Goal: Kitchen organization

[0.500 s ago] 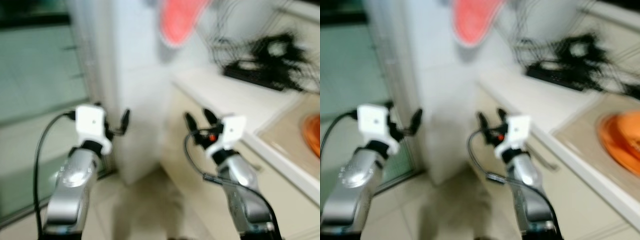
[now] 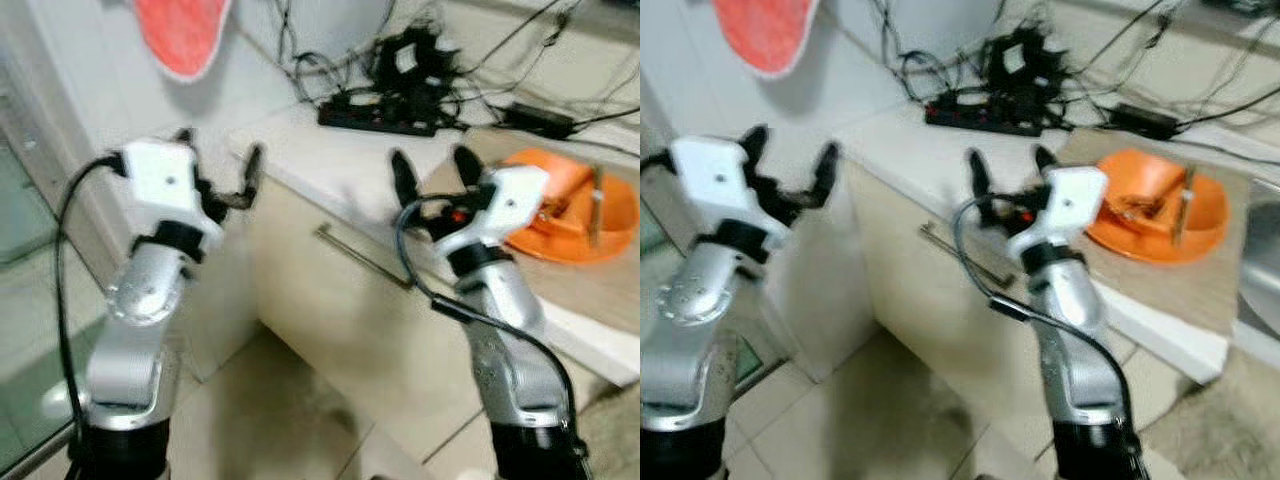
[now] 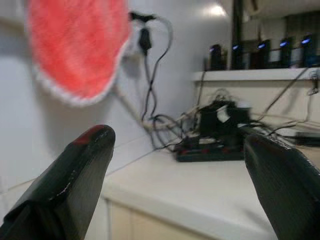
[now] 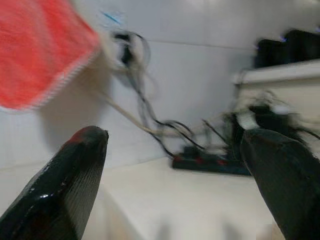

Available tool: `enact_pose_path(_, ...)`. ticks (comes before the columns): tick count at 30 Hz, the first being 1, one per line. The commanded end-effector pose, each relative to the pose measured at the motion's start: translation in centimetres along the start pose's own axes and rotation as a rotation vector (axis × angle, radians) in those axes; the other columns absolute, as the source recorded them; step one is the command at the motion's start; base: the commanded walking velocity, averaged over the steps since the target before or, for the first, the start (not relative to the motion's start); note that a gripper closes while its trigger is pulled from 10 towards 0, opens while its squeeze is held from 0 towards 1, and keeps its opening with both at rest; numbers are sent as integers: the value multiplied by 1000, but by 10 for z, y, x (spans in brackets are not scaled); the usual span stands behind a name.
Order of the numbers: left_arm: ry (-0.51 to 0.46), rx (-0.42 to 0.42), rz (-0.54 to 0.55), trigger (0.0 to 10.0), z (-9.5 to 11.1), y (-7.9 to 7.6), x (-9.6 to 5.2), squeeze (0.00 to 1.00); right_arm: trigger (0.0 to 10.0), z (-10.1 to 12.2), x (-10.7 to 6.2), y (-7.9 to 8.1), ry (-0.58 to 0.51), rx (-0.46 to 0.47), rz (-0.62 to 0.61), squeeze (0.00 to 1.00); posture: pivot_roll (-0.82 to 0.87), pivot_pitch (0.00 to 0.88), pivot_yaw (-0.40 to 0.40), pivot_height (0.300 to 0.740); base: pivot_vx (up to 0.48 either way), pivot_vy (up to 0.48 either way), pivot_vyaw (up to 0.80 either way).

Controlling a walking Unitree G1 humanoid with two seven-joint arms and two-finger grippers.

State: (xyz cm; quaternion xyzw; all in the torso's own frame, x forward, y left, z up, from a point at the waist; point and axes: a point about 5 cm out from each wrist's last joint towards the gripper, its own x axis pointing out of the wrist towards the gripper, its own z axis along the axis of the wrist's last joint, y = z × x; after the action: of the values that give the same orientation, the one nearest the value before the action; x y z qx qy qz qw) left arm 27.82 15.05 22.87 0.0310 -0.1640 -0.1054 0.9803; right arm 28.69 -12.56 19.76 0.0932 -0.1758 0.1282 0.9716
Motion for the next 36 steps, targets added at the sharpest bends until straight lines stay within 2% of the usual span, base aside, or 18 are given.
enact_pose_path(1,-4,31,-6,10000,3,2,1,0,10000,2,1,-1,-1,-10,-13,0,-13,0,-23,740,0,0,0)
enact_pose_path(7,42,47,9,10000,-2,7,-1,0,10000,9,4,-4,-9,-28,-32,0,-16,0,-23,740,0,0,0)
enact_pose_path(12,17,135,74,10000,-1,12,0,0,10000,12,5,-5,-17,-32,-40,0,-19,0,-23,740,0,0,0)
enact_pose_path(15,34,123,57,10000,-3,12,0,0,10000,11,4,-4,-5,-34,-46,0,-21,0,-21,740,0,0,0)
enact_pose_path(17,65,111,34,10000,-10,10,-2,0,10000,3,1,-6,42,-54,-54,0,-23,0,-18,740,0,0,0)
enact_pose_path(22,63,87,31,10000,-11,8,-3,0,10000,0,-2,-6,56,-47,-49,0,-25,0,-19,740,0,0,0)
enact_pose_path(24,53,80,28,10000,-11,7,-3,0,10000,-4,-4,-3,76,-42,-15,0,-25,0,-19,740,0,0,0)
enact_pose_path(26,48,79,30,10000,-11,8,-4,0,10000,-14,-8,6,143,-24,84,0,-24,0,-19,740,0,0,0)
enact_pose_path(27,48,79,30,10000,-11,8,-4,0,10000,-14,-8,6,143,-24,84,0,-24,0,-19,740,0,0,0)
enact_pose_path(28,55,74,31,10000,-17,8,-7,0,10000,-27,-15,16,218,-42,172,0,-22,0,-23,740,0,0,0)
enact_pose_path(29,55,74,31,10000,-17,8,-7,0,10000,-27,-15,16,218,-42,172,0,-22,0,-23,740,0,0,0)
enact_pose_path(31,130,91,27,10000,-37,10,-19,0,10000,-45,-29,23,298,-71,235,0,-21,0,-25,740,0,0,0)
enact_pose_path(36,207,92,22,10000,-54,10,-33,0,10000,-57,-38,25,349,-68,237,0,-12,0,-39,740,0,0,0)
